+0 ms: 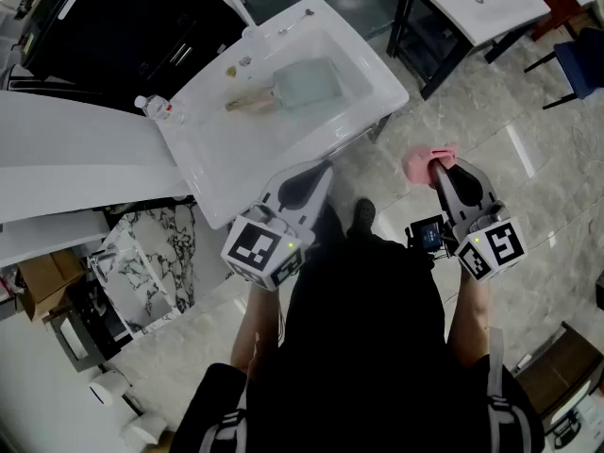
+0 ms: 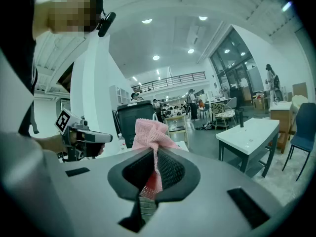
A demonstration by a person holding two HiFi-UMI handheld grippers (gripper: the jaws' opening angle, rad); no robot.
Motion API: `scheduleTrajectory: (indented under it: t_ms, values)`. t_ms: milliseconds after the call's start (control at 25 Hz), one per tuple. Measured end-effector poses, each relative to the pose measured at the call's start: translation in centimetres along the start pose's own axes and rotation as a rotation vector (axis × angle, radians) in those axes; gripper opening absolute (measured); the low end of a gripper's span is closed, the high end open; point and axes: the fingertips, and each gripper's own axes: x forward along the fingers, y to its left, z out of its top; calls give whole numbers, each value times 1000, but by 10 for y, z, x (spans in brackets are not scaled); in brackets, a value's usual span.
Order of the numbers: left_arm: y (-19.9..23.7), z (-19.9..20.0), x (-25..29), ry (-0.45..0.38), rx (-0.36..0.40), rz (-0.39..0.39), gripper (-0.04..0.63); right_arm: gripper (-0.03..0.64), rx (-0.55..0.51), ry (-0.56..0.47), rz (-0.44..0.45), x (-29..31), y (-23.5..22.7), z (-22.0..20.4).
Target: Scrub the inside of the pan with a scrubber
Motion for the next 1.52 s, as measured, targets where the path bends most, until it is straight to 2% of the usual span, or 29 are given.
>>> scheduleTrajectory:
  t_ms: [320, 560, 720, 840, 1080, 1320, 1520]
  values:
    - [-2, -5, 1, 17, -1, -4, 34, 35, 10, 6, 10, 0, -1, -2]
    - [-5, -12, -2, 30, 11, 6, 34, 36, 89, -52, 12, 0, -4, -2]
    - [-1, -18, -2, 44, 59, 48, 34, 37, 65, -16, 17, 4, -7, -7]
    - [9, -25, -4, 69, 36, 71, 34, 37, 33, 34, 24, 16, -12, -11]
    - [49, -26, -12, 76, 15, 112, 34, 37, -36, 97, 46, 52, -17, -8]
    - [116, -17, -10, 71, -3, 148, 34, 37, -99, 133, 37, 107, -26, 13]
    - [168, -8, -4, 77, -3, 154, 34, 37, -105, 146, 26, 156, -28, 28]
